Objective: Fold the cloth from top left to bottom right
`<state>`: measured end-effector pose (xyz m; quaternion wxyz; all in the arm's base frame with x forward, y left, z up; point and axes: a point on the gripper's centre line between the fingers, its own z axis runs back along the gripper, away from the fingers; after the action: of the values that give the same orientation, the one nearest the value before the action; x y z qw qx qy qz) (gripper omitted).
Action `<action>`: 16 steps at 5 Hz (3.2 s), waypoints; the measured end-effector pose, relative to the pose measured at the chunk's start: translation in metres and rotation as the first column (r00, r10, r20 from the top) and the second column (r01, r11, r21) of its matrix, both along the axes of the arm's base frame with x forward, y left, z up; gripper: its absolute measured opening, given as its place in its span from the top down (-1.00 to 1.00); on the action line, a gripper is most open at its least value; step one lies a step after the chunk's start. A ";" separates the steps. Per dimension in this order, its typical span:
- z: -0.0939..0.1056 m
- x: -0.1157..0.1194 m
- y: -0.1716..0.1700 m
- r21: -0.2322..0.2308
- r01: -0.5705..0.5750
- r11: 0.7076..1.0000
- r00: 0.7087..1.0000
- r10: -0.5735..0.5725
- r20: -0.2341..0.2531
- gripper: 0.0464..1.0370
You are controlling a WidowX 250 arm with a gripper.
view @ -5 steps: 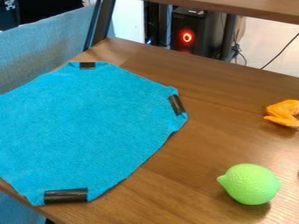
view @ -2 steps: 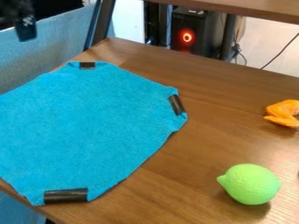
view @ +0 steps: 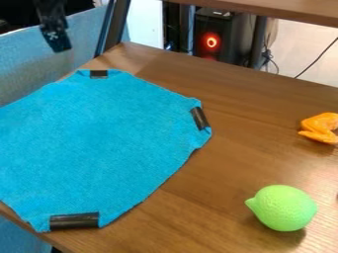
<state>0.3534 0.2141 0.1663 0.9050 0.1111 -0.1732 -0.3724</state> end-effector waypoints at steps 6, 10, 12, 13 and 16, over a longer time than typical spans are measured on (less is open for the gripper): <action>-0.059 0.056 0.014 0.037 -0.044 0.998 0.995 0.047 -0.089 -0.93; -0.087 0.060 0.017 0.085 -0.089 0.992 0.985 0.101 -0.138 0.17; -0.085 0.065 0.018 0.073 -0.112 0.991 0.985 0.121 -0.125 0.93; -0.072 0.070 0.017 0.026 -0.121 0.992 0.988 0.123 -0.097 0.99; -0.037 0.002 -0.014 -0.039 -0.006 0.999 0.999 0.005 -0.046 0.99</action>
<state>0.3557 0.1997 0.1295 0.9117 0.0853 -0.1592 -0.3690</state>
